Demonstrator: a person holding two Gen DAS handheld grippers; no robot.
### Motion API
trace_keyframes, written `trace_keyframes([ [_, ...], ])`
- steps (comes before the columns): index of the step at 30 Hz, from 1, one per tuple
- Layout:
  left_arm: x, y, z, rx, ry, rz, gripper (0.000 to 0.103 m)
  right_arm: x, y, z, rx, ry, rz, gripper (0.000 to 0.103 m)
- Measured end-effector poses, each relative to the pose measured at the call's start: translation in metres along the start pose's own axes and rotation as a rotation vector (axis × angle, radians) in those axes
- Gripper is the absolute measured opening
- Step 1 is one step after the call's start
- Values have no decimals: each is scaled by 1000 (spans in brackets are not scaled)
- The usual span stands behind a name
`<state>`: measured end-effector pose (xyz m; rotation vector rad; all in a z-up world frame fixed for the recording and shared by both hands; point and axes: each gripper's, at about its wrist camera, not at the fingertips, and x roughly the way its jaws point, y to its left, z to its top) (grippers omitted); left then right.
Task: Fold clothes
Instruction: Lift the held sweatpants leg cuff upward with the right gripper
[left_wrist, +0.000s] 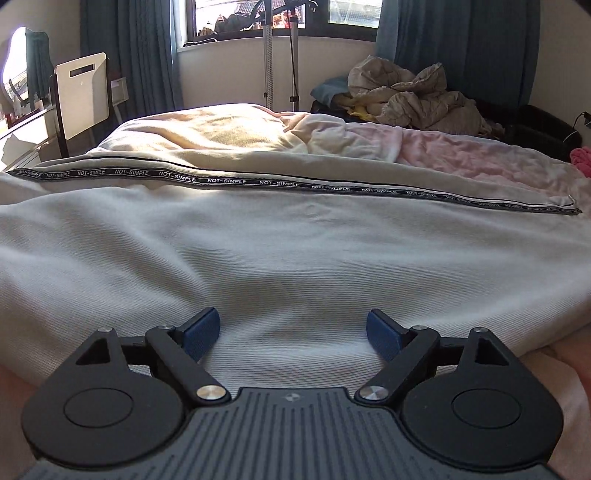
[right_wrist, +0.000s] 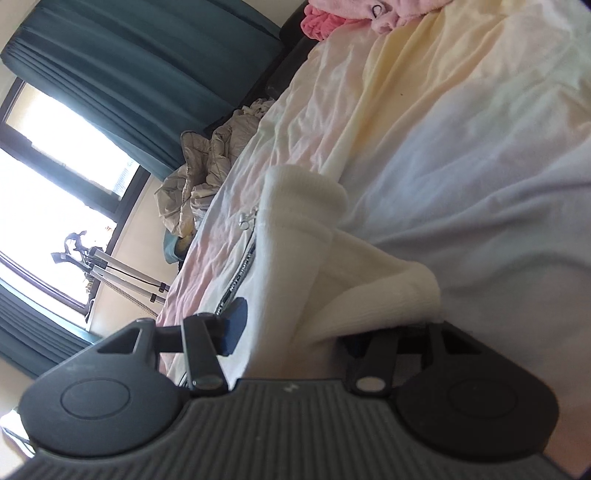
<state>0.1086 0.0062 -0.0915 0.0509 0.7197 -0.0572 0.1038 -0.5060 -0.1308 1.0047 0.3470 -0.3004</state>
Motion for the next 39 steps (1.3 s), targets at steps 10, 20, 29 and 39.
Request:
trace_keyframes([
  [10, 1, -3, 1, -1, -4, -8, 90, 22, -9, -9, 71, 35, -16, 55],
  [20, -7, 6, -2, -60, -87, -41, 90, 23, 7, -10, 139, -11, -70, 13],
  [29, -35, 25, 18, -58, -195, 47, 90, -10, 3, 24, 221, -175, -57, 12],
  [39, 6, 6, 8, -7, -59, 113, 90, -25, -26, 45, 100, -237, -116, 12],
])
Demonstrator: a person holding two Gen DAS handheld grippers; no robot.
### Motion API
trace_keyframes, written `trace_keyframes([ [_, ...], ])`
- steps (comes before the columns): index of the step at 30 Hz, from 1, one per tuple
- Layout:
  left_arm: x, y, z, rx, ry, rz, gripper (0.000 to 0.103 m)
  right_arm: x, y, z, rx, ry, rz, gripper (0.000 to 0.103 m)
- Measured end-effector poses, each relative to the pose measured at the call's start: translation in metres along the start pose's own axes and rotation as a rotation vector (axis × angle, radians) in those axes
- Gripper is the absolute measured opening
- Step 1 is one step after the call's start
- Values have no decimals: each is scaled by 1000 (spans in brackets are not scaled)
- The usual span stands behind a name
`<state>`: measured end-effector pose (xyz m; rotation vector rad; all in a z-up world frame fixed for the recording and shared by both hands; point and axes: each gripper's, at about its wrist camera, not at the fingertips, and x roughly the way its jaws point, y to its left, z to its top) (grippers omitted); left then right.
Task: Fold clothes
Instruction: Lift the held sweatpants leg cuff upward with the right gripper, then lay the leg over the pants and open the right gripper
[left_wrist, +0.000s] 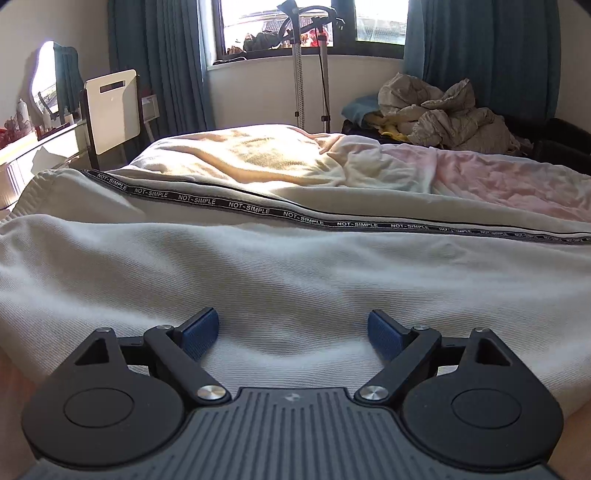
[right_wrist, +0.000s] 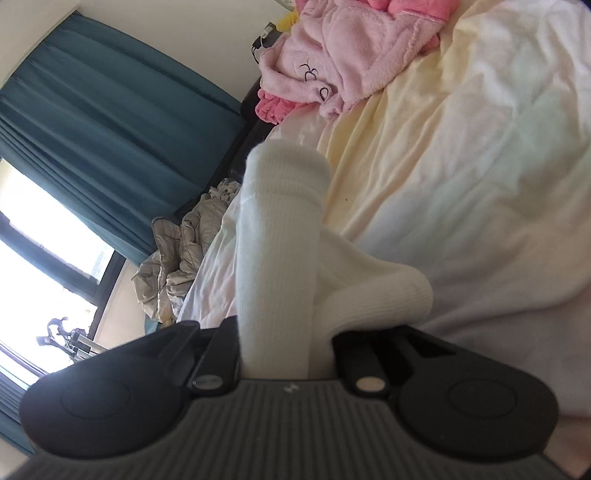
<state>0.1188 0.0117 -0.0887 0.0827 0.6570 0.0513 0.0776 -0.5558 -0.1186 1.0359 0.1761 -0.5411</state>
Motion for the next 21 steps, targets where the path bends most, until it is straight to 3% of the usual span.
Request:
trace_keyframes([
  [6, -8, 11, 6, -42, -14, -25, 90, -20, 52, -10, -241, -105, 13, 13],
  [10, -21, 23, 15, -93, -60, -53, 90, -45, 109, -31, -416, -173, 93, 13],
  [15, -37, 43, 27, -153, -137, -96, 90, -86, 191, -85, -654, -211, 250, 13],
  [21, -61, 82, 40, -254, -250, -140, 91, -122, 264, -185, -860, -163, 408, 13],
])
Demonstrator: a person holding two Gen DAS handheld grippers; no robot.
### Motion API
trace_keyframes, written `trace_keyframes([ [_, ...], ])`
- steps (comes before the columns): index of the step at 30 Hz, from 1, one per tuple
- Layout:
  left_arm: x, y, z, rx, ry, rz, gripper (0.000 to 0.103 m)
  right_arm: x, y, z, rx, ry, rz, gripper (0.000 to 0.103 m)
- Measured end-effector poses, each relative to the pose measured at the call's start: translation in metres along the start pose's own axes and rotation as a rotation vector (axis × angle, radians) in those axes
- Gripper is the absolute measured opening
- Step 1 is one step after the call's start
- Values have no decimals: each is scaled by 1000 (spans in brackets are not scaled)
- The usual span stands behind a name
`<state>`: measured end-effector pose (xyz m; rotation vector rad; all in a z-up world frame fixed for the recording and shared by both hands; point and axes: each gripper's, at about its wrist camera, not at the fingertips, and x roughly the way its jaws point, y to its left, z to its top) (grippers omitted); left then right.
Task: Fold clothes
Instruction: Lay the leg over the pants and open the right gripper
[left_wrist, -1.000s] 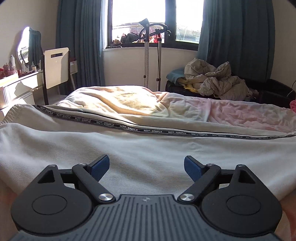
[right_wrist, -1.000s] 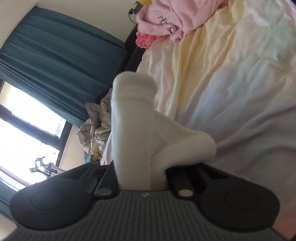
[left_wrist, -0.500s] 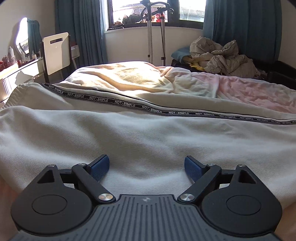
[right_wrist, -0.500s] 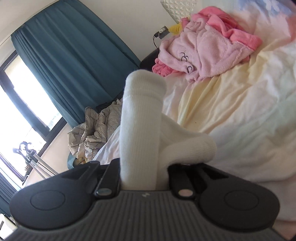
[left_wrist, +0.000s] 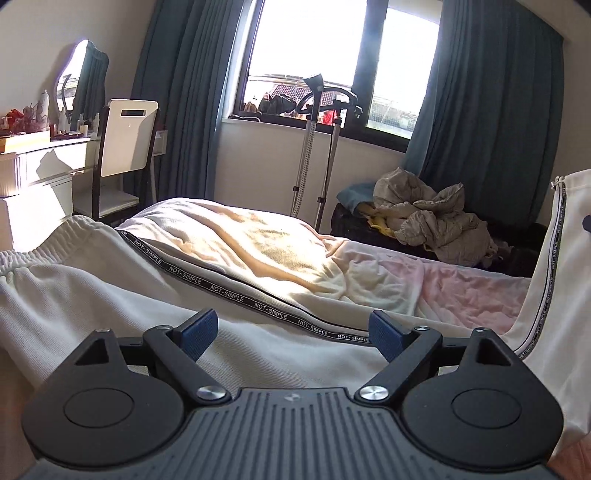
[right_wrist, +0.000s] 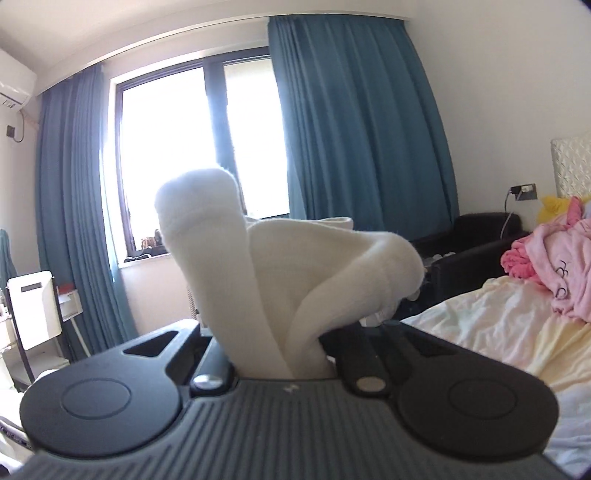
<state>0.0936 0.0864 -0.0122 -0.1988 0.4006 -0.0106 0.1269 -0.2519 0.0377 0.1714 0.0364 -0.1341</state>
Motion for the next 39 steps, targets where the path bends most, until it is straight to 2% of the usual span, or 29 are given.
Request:
trace_keyframes([
  [4, -13, 32, 11, -120, -56, -19, 91, -1, 74, -41, -108, 83, 119, 13],
  [8, -21, 51, 13, -189, -93, -41, 91, -12, 138, -117, -316, 246, 242, 13],
  [12, -19, 53, 11, -210, -88, -73, 91, -24, 156, -161, -408, 346, 305, 14],
  [15, -15, 47, 7, -207, -69, -100, 90, -25, 157, -161, -419, 379, 334, 19],
  [16, -13, 45, 6, -204, -62, -108, 90, -23, 157, -156, -403, 407, 355, 25],
  [17, -11, 42, 5, -196, -54, -115, 90, -22, 156, -154, -387, 437, 388, 40],
  [19, -9, 34, 1, -168, -38, -119, 91, -27, 155, -151, -369, 484, 477, 58],
  [22, -7, 23, -5, -125, -13, -127, 90, -47, 155, -138, -448, 515, 553, 60],
  [24, -6, 16, -9, -99, 0, -136, 91, -63, 141, -124, -456, 522, 597, 60],
  [28, -3, -2, -21, -20, 35, -137, 91, -87, 93, -92, -305, 529, 657, 60],
  [31, 1, -17, -34, 58, 73, -124, 91, -93, 55, -78, -218, 462, 584, 60],
  [35, 14, -34, -56, 167, 150, -58, 91, -75, 20, -86, -201, 431, 344, 60],
  [37, 20, -38, -65, 197, 189, -48, 91, -52, 8, -104, -164, 526, 205, 60],
  [38, 22, -39, -69, 211, 202, -45, 91, -40, 3, -115, -129, 602, 155, 60],
  [39, 24, -41, -73, 229, 213, -40, 91, -32, -2, -126, -101, 651, 141, 60],
])
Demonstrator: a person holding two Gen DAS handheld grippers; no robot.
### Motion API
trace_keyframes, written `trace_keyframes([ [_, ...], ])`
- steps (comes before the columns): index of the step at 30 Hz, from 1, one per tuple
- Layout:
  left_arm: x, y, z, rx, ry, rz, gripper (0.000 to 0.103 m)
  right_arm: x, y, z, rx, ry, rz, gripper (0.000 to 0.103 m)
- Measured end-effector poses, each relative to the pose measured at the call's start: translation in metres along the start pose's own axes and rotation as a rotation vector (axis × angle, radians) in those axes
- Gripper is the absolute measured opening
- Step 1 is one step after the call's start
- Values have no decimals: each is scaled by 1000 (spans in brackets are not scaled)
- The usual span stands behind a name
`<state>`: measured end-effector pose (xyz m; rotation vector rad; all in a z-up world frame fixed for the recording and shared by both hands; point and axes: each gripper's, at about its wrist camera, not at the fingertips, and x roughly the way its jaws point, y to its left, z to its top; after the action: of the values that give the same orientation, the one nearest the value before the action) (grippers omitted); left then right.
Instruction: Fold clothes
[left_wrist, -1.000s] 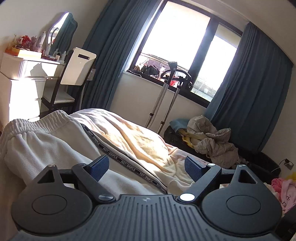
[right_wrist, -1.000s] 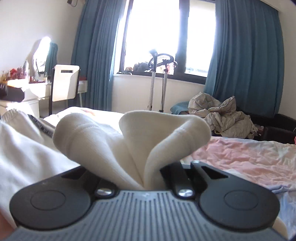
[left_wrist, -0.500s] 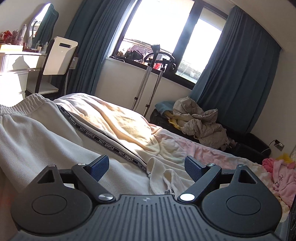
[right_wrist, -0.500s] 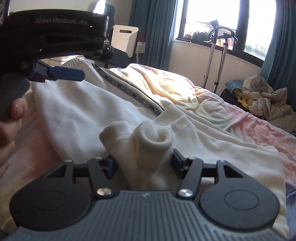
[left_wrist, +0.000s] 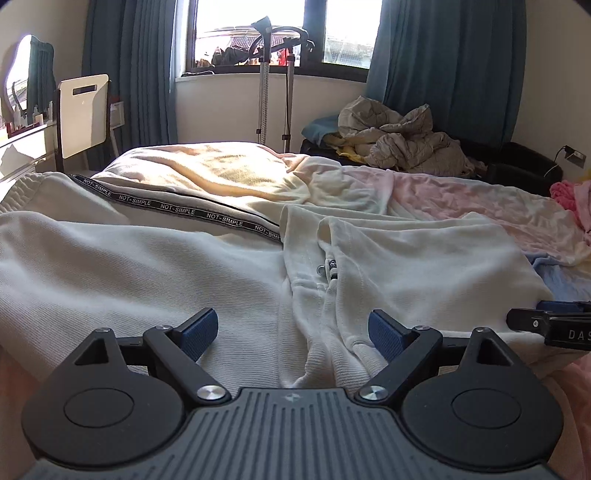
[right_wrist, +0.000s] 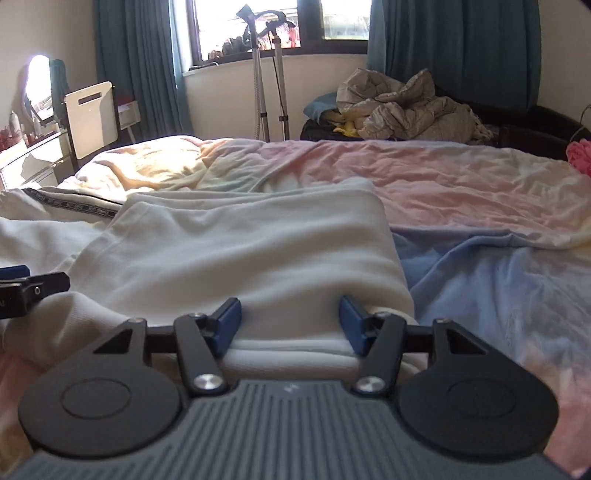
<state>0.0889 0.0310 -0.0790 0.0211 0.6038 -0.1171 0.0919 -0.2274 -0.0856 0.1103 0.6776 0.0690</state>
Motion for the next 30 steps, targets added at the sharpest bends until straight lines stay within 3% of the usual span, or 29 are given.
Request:
trace_keyframes([
  [4, 0, -4, -3, 36, 0, 14, 91, 2, 5, -5, -33, -10, -24, 60],
  [9, -16, 3, 14, -5, -61, -31, 90, -18, -23, 7, 171, -43, 27, 61],
  [11, -20, 5, 27, -47, -84, -75, 90, -25, -40, 13, 285, -61, 61, 61],
  [13, -15, 7, 42, -96, -78, -143, 90, -32, -49, 20, 303, -92, 48, 61],
  [17, 26, 3, 72, -150, 8, -195, 85, -36, -67, 31, 354, -135, 39, 61],
  [21, 83, 3, 89, -218, 171, -219, 75, -38, -84, 32, 433, -159, 66, 61],
  [24, 120, 13, 97, -306, 293, -240, 58, -35, -90, 28, 429, -154, 67, 61],
  [27, 136, 21, 105, -399, 339, -306, 52, -27, -102, 25, 506, -125, 91, 61],
  [30, 141, 19, 112, -412, 336, -403, 47, -30, -104, 28, 528, -141, 104, 61],
])
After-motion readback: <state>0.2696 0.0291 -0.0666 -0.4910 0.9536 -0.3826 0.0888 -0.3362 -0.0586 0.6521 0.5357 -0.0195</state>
